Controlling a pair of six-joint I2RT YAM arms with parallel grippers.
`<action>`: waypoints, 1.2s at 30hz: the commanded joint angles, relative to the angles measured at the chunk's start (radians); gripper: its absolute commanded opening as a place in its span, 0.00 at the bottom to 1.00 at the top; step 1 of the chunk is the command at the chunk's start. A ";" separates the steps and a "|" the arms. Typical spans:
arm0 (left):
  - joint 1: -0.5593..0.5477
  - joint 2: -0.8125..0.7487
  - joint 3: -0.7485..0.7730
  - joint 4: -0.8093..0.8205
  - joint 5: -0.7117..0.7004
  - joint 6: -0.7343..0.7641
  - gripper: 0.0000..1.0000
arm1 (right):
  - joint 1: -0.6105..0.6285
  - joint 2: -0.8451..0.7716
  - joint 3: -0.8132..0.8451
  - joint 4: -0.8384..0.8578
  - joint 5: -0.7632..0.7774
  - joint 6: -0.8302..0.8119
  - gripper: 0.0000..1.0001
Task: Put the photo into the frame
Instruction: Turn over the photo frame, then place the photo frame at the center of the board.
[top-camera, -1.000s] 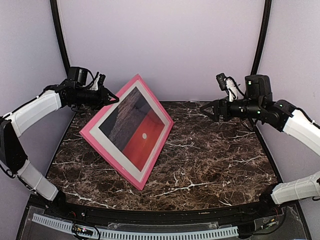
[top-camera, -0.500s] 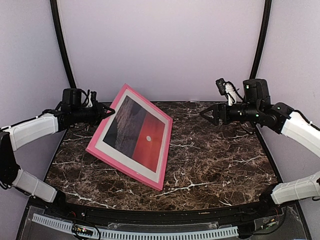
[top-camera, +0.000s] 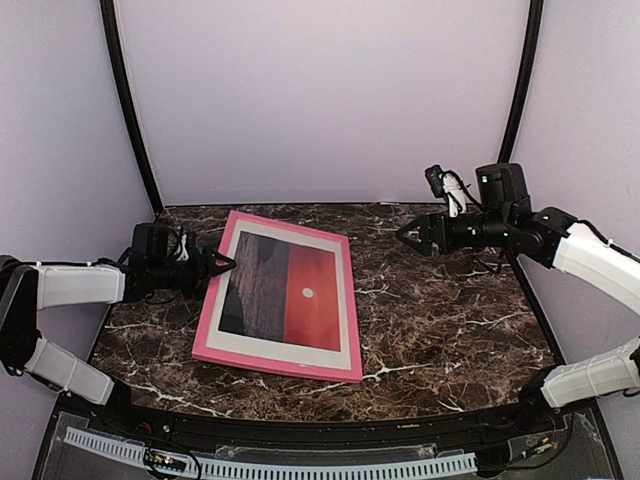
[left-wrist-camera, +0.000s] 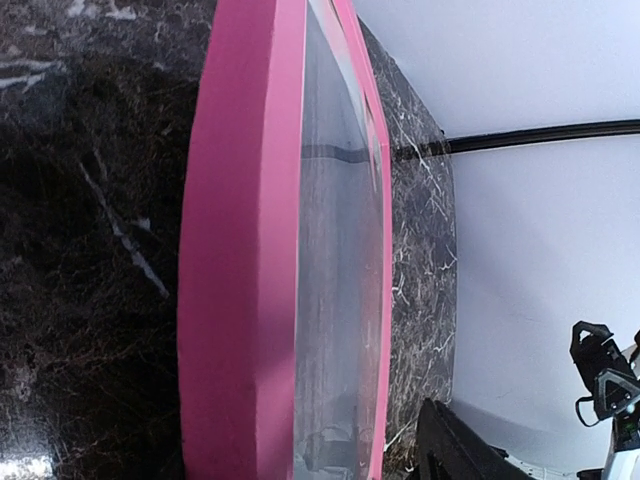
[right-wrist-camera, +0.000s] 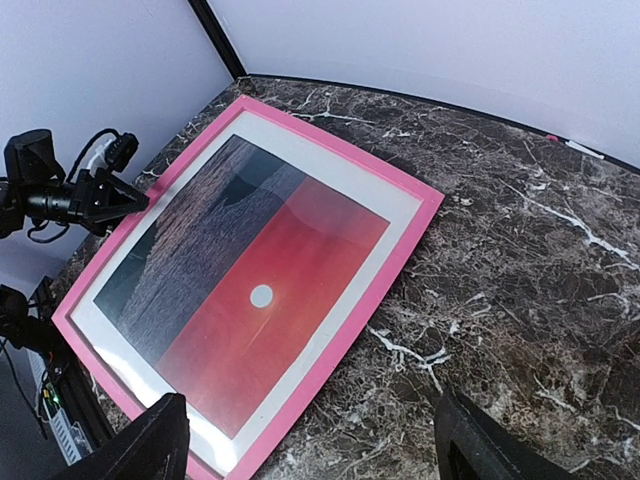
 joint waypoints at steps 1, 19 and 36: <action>-0.012 0.005 -0.066 0.171 0.052 -0.033 0.71 | -0.004 0.009 -0.014 0.053 -0.015 0.022 0.85; -0.231 0.129 -0.176 0.243 -0.027 -0.066 0.82 | -0.005 0.029 -0.177 0.009 0.037 0.192 0.85; -0.361 -0.039 -0.235 -0.069 -0.144 -0.014 0.94 | 0.060 0.072 -0.279 -0.024 0.112 0.283 0.84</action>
